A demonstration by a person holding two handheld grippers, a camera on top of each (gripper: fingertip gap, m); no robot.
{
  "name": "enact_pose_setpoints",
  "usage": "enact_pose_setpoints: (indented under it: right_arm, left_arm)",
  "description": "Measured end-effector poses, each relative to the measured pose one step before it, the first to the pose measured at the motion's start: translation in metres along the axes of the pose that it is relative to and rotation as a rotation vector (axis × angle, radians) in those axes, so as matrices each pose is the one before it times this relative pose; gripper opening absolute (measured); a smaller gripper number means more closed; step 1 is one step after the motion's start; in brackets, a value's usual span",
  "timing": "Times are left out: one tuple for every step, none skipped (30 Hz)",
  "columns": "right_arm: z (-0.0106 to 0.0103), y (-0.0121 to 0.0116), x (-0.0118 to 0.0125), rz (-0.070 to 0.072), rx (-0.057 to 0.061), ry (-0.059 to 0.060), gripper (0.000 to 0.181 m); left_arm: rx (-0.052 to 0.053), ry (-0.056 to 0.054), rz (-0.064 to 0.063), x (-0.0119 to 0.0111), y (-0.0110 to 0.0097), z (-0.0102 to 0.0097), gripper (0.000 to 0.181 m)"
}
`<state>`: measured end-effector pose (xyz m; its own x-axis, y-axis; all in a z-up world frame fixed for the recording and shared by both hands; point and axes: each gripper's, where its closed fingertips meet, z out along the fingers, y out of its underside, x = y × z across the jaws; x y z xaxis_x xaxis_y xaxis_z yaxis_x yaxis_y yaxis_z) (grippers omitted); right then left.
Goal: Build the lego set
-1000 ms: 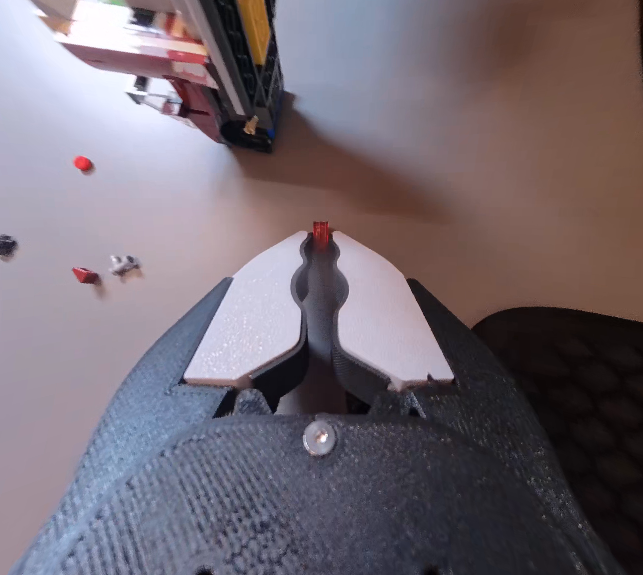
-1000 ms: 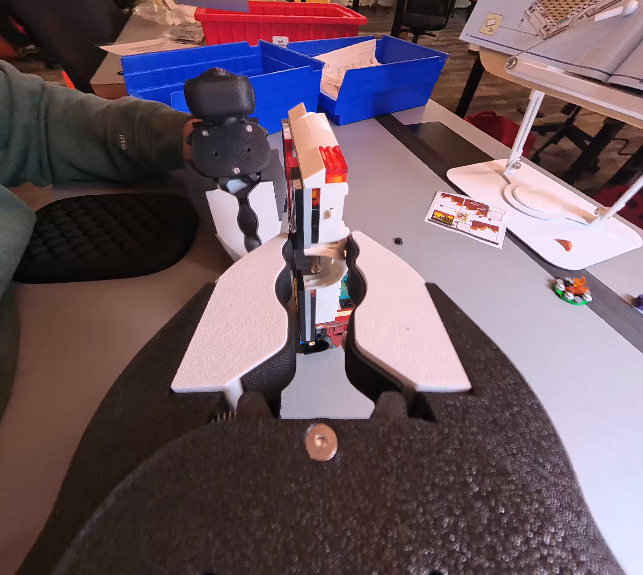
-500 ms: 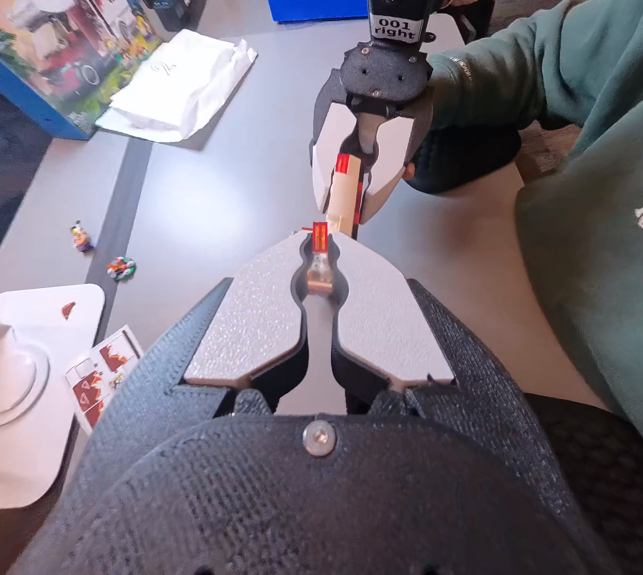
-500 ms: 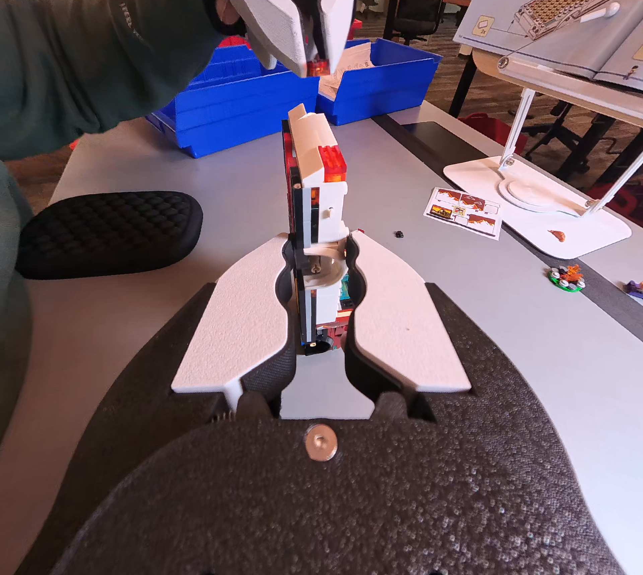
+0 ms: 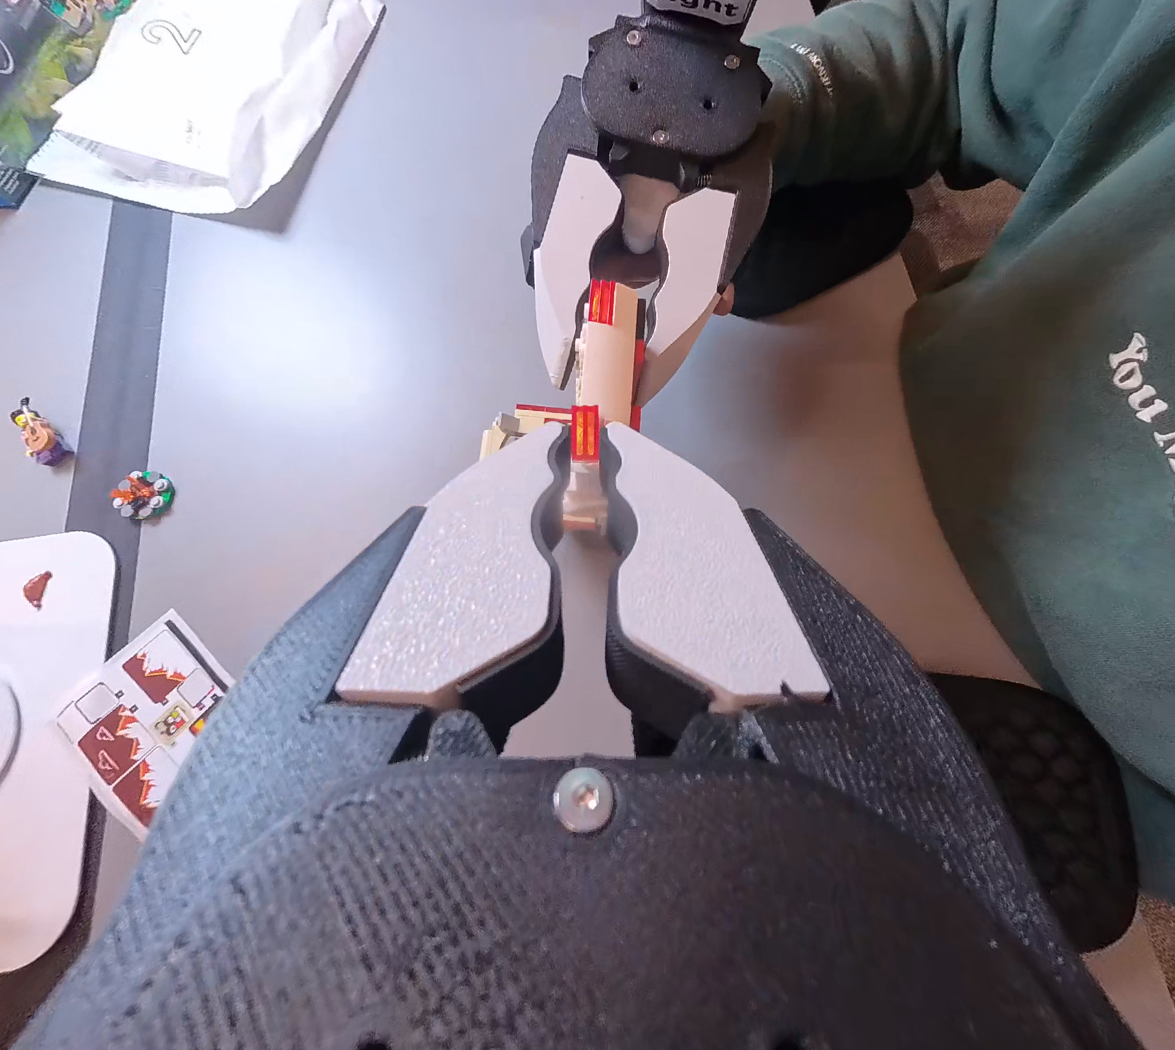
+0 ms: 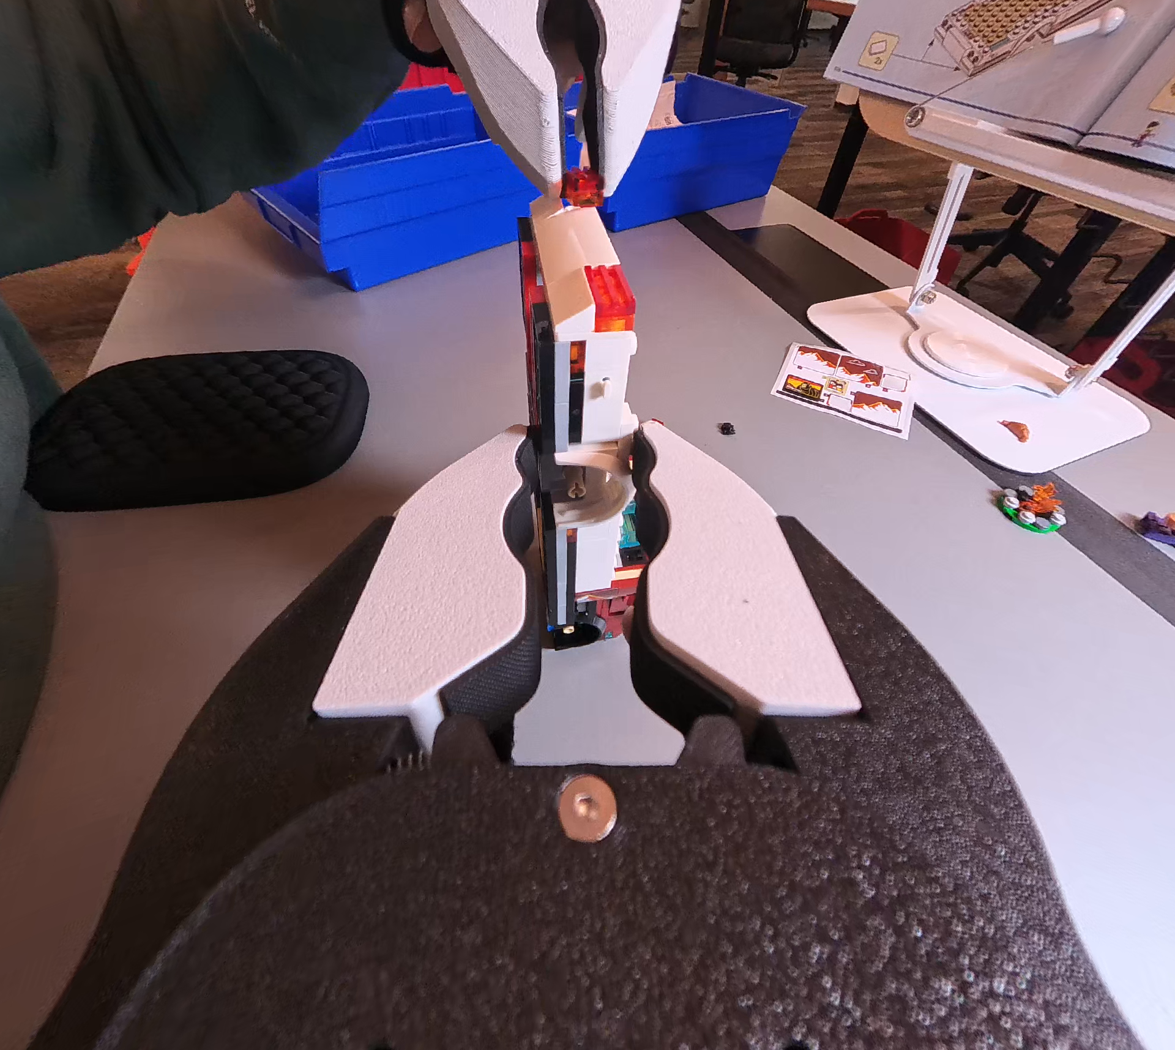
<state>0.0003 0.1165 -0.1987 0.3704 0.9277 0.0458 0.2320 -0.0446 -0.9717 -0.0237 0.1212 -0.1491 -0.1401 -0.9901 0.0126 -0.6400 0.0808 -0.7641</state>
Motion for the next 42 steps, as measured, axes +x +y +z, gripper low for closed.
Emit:
enact_pose_setpoints:
  right_arm:
    - [-0.00005,0.00002,0.00007,0.0004,0.0,-0.0002,0.029]
    - [-0.00007,-0.00002,-0.00021,0.0006,0.0003,-0.0015,0.028]
    - [0.00005,0.00004,-0.00003,0.0001,0.0004,-0.0002,0.028]
    - [0.00007,-0.00007,0.00014,0.0001,0.0005,0.0004,0.028]
    - [-0.00004,0.00006,-0.00007,0.0003,0.0004,-0.0007,0.028]
    - [-0.00001,-0.00004,-0.0002,-0.0005,0.0003,-0.0011,0.028]
    - [-0.00003,-0.00001,-0.00003,-0.0011,0.0001,-0.0001,0.028]
    - [0.00009,-0.00008,-0.00007,-0.0008,0.0005,0.0,0.028]
    - [0.0001,-0.00005,-0.00006,-0.0001,0.0011,-0.0005,0.028]
    - [0.00014,-0.00004,-0.00019,0.0,0.0009,-0.0004,0.028]
    - [0.00009,-0.00003,-0.00001,-0.0004,0.0,0.0,0.028]
    - [-0.00004,0.00007,0.00004,-0.0005,-0.0006,0.0,0.028]
    - [-0.00008,-0.00005,-0.00007,-0.0005,-0.0004,-0.0001,0.029]
    - [-0.00002,-0.00003,-0.00015,-0.0006,0.0002,-0.0008,0.029]
    - [-0.00006,-0.00001,-0.0002,-0.0009,0.0001,-0.0006,0.029]
    - [-0.00005,0.00004,0.00006,-0.0008,-0.0002,0.0008,0.028]
    - [-0.00002,0.00009,0.00005,0.0004,0.0002,-0.0004,0.029]
    - [-0.00001,-0.00007,-0.00011,0.001,0.0007,-0.0013,0.029]
    - [-0.00005,-0.00006,-0.0001,-0.0004,0.0006,-0.0013,0.029]
    - [0.00004,-0.00006,-0.00028,-0.0014,0.0003,-0.0012,0.028]
    - [0.00012,-0.00006,-0.00028,-0.0017,0.0001,-0.0011,0.029]
    - [-0.00005,-0.00004,-0.00027,-0.0016,0.0004,-0.0015,0.029]
    - [0.00001,0.00006,-0.00011,-0.0011,0.0003,-0.0007,0.029]
    - [-0.00008,-0.00006,0.00009,-0.0004,-0.0003,0.0012,0.028]
    - [-0.00016,0.00007,0.00013,0.0004,-0.0002,-0.0001,0.029]
    - [-0.00001,0.00001,-0.00012,0.0004,-0.0001,-0.0007,0.029]
    - [0.0,0.00002,-0.00003,-0.0013,-0.0003,0.0008,0.029]
    - [0.0,0.00002,0.0,-0.0017,-0.0003,0.0008,0.029]
    - [-0.00007,-0.00008,-0.00005,0.0,-0.0001,0.0002,0.029]
    - [-0.00008,0.00012,0.00027,0.0012,0.0001,0.0008,0.029]
    - [-0.00007,-0.00003,0.00005,0.0013,0.0005,-0.0009,0.029]
    - [-0.00006,-0.00003,-0.00015,0.0003,0.0004,-0.0012,0.029]
    - [0.00006,-0.00003,-0.00005,-0.0011,0.0001,0.0,0.029]
    - [0.0001,-0.00002,-0.00019,-0.0008,-0.0001,0.0001,0.029]
    - [-0.00004,-0.00006,0.00004,-0.0001,-0.0003,0.0002,0.029]
    - [-0.00005,0.00002,-0.00006,-0.0003,-0.0001,0.0001,0.029]
    - [-0.00004,0.00001,-0.00007,-0.0005,0.0,-0.0001,0.029]
    - [-0.00004,0.00001,0.00003,-0.0005,0.0,0.0006,0.029]
    - [0.00001,-0.00001,0.00012,-0.0002,0.0001,0.0008,0.028]
    - [0.00002,-0.00003,-0.0001,0.0004,0.0002,-0.0005,0.028]
    - [-0.00003,-0.00002,0.00009,0.0003,0.0003,-0.0001,0.029]
    - [-0.00007,-0.00002,0.00011,-0.0003,0.0004,0.0004,0.028]
  left_arm:
    - [-0.0077,-0.0004,0.0071,-0.00009,0.00007,-0.00006,0.008]
    - [-0.0071,0.0036,0.0065,0.00054,0.00006,0.00019,0.008]
    - [-0.007,0.0009,0.0036,0.00004,0.00014,-0.00007,0.008]
    - [-0.0076,0.0008,0.0003,-0.00033,0.00027,-0.00019,0.008]
    - [-0.0062,0.0032,0.0019,-0.0001,0.00022,-0.00024,0.008]
    - [-0.0044,0.005,0.0036,0.00015,0.00017,-0.00032,0.008]
    - [-0.0052,0.006,-0.0003,0.00022,0.00039,-0.00007,0.008]
    - [-0.0055,0.006,-0.0044,0.00008,0.00027,-0.00008,0.009]
    - [-0.0049,0.0075,-0.0034,0.00013,0.00034,-0.00006,0.009]
    - [-0.0048,0.0083,-0.003,0.00011,0.00025,-0.00014,0.009]
    - [-0.0043,0.0074,-0.003,0.00009,0.00017,-0.00011,0.009]
    - [-0.0033,0.0068,-0.0025,-0.00005,0.00005,0.00009,0.009]
    - [-0.0029,0.0079,-0.0038,0.00009,0.0,0.0001,0.009]
    - [-0.0022,0.0099,-0.005,0.00052,-0.00003,0.00022,0.009]
    - [-0.0011,0.008,-0.0036,0.00034,-0.00006,0.00003,0.009]
    - [0.001,0.0023,-0.0013,-0.00032,-0.00007,0.00008,0.009]
    - [0.0025,0.0043,-0.0031,-0.00009,-0.00004,0.00007,0.01]
    - [0.0027,0.0062,-0.0045,0.00017,0.00001,-0.00001,0.01]
    - [0.0029,0.0061,-0.003,0.00027,0.00003,-0.00002,0.01]
    - [0.002,0.0075,-0.0031,0.00045,0.00015,-0.0001,0.01]
    - [0.0022,0.0081,-0.0046,0.00042,0.00006,-0.00007,0.01]
    - [0.0029,0.0118,-0.0056,0.00057,0.00013,0.00002,0.01]
    - [0.0039,0.0134,-0.008,0.00035,-0.00005,0.0,0.011]
    - [0.0052,0.0217,-0.008,0.00143,-0.0001,0.00004,0.014]
    - [0.0064,0.0269,-0.0084,0.0024,-0.00043,-0.00015,0.018]
    - [0.0068,0.0174,-0.004,0.00149,-0.00058,-0.00017,0.019]
    - [0.0036,0.0063,0.0004,0.0002,-0.00025,-0.00017,0.019]
    - [-0.0002,-0.0002,0.001,-0.00054,0.00025,0.00005,0.018]
    - [0.0005,-0.0024,0.0046,-0.00044,0.00008,0.0004,0.018]
    - [0.002,-0.0012,0.0064,0.00017,-0.00008,0.00032,0.016]
    - [0.0008,-0.0011,0.0033,0.00037,0.00009,0.00037,0.017]
    - [-0.0003,0.0005,0.0016,0.00034,0.00018,0.0004,0.017]
    - [-0.0011,-0.0003,0.001,0.00007,0.00036,0.00034,0.018]
    - [0.0002,-0.0004,0.0042,0.00023,0.00011,0.00049,0.018]
    - [-0.0013,-0.0027,0.0046,0.00017,0.00036,0.00055,0.018]
    - [-0.0008,-0.003,0.0041,0.00032,0.00006,0.00042,0.019]
    - [-0.0013,-0.0041,0.0053,0.00032,0.0001,0.0003,0.019]
    - [-0.0016,-0.0065,0.0071,-0.00016,0.00005,0.00004,0.019]
    - [-0.0002,-0.0075,0.0094,-0.0004,-0.00001,0.0,0.019]
    - [0.0015,-0.0027,0.0084,0.00024,-0.00017,0.00002,0.02]
    - [0.0015,-0.0036,0.0039,0.00009,0.00002,0.00019,0.02]
    - [0.0017,-0.0055,0.0018,-0.00016,-0.00014,0.00031,0.02]
